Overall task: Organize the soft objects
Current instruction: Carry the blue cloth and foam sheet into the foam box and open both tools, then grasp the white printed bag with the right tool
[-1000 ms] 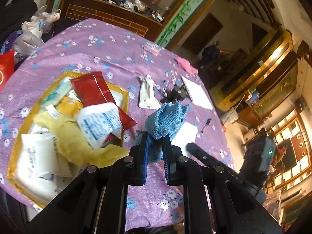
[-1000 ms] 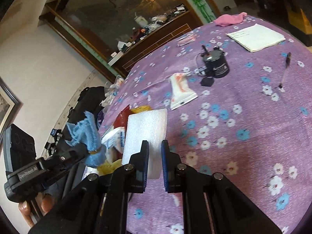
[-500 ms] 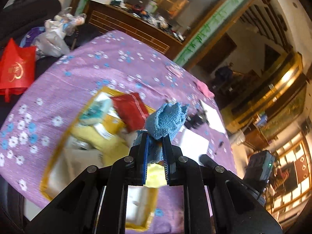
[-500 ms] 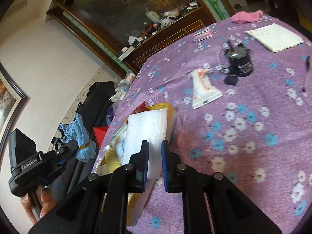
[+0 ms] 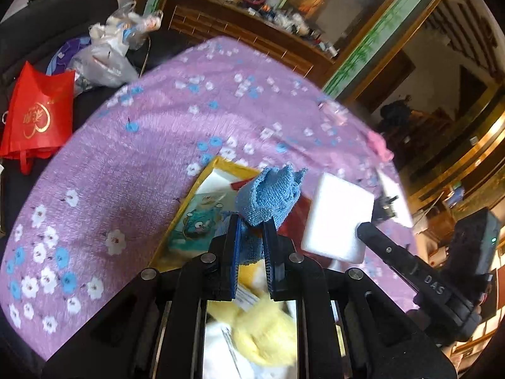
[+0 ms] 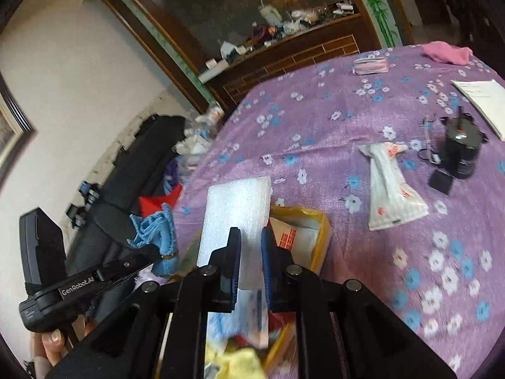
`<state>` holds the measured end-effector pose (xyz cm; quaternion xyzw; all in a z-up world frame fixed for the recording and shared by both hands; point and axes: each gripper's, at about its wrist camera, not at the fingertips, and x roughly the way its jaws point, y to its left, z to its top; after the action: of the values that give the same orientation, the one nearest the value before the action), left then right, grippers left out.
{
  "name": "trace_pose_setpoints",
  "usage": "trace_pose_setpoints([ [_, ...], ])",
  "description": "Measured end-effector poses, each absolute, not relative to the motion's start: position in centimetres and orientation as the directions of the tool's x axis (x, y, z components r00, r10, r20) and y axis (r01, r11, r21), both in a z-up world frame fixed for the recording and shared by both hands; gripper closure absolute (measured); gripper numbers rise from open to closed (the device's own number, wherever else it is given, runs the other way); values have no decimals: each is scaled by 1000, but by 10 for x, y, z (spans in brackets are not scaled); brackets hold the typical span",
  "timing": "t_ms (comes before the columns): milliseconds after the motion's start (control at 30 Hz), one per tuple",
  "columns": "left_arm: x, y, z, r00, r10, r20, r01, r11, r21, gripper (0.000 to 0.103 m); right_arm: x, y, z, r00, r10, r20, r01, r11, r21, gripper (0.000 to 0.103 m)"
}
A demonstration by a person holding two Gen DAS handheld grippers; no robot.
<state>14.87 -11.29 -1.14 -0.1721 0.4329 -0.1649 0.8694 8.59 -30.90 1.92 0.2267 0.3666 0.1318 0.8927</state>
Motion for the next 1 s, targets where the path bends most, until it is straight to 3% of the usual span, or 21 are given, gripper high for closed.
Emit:
trace_pose_setpoints([
  [200,153,-116,-27,572,-470,-672,141,863,-484,88,87,-302,3,660,424,-620,-62,853,518,88],
  [267,153,-121,-28,567,-470,-676,159,868,-470,80,84,-301,5,664,450,-597,-109,848,518,87],
  [300,153,-125,-26,563,-472,-678,170,869,-464,70,85,-301,5,659,458,-596,-120,847,517,86],
  [367,146,-129,-21,574,-464,-675,193,877,-440,56,87,-301,3,631,497,-597,-146,831,537,76],
  [433,140,-131,-14,599,-437,-671,193,892,-409,44,80,-304,5,640,507,-578,-153,820,551,52],
  [500,130,-132,-8,628,-402,-666,186,909,-373,43,71,-308,10,656,505,-561,-165,822,546,47],
  [767,89,-165,6,722,-182,-668,148,983,-108,43,41,-338,14,673,511,-535,-157,805,572,46],
  [867,86,-169,5,692,-186,-698,136,982,-128,43,29,-350,14,674,514,-530,-155,800,580,44],
  [1000,68,-178,18,706,-225,-671,133,973,-187,43,17,-369,12,683,514,-519,-141,790,596,41],
])
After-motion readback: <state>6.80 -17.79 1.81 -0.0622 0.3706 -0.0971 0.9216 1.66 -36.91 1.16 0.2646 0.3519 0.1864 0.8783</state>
